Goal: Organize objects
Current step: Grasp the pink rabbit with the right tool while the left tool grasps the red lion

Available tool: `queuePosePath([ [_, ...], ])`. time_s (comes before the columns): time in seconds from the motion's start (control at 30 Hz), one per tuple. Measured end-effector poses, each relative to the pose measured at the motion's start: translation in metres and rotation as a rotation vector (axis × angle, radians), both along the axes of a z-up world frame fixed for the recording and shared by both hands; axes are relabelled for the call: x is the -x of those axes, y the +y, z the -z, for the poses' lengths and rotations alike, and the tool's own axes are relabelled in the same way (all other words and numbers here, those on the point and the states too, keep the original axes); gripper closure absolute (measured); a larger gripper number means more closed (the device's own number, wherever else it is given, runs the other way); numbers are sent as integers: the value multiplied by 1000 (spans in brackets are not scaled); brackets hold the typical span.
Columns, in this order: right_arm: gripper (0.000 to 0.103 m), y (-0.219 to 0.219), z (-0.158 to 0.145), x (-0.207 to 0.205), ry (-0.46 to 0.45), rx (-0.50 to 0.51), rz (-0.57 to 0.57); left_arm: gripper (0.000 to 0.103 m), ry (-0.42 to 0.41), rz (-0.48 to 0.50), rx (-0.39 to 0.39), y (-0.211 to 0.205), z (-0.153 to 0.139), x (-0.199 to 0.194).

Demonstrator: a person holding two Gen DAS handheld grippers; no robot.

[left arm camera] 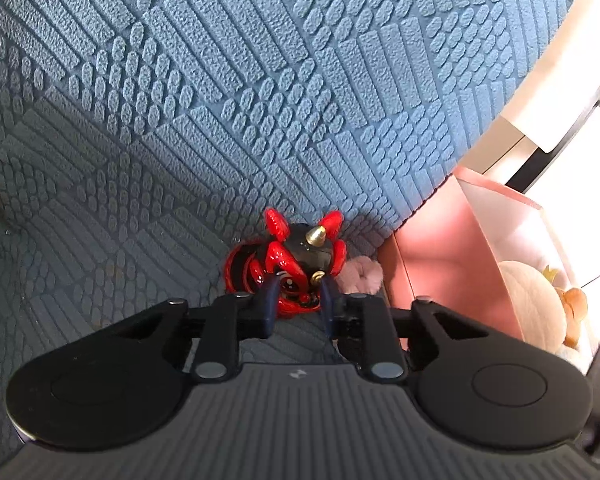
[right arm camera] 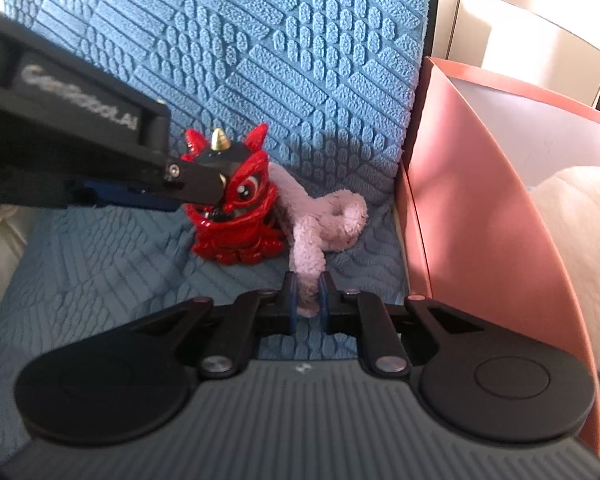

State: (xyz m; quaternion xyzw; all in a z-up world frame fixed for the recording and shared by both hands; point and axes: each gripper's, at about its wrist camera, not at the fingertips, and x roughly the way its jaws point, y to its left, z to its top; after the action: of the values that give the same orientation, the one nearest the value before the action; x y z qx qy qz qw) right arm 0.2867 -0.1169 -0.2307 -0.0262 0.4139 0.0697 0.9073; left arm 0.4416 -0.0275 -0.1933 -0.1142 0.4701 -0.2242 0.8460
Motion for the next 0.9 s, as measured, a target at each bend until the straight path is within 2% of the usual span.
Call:
queuePosePath([
  [0.2, 90, -8, -12, 11, 20, -16, 9, 89, 1, -13, 9, 7, -5, 2],
  [0.43, 90, -1, -1, 22, 37, -13, 5, 89, 4, -15, 7, 17, -7, 5],
  [0.77, 87, 7, 8, 10, 64, -48, -12, 88, 14, 9, -2, 12, -3, 6],
  [0.8, 86, 8, 9, 9, 62, -46, -15, 86, 21, 9, -6, 12, -3, 5],
  [0.87, 83, 9, 9, 8, 53, -40, -24, 77, 32, 6, -11, 11, -1, 4],
  [0.9, 79, 9, 9, 7, 50, -37, -25, 66, 38, 1, -15, 11, 0, 3],
])
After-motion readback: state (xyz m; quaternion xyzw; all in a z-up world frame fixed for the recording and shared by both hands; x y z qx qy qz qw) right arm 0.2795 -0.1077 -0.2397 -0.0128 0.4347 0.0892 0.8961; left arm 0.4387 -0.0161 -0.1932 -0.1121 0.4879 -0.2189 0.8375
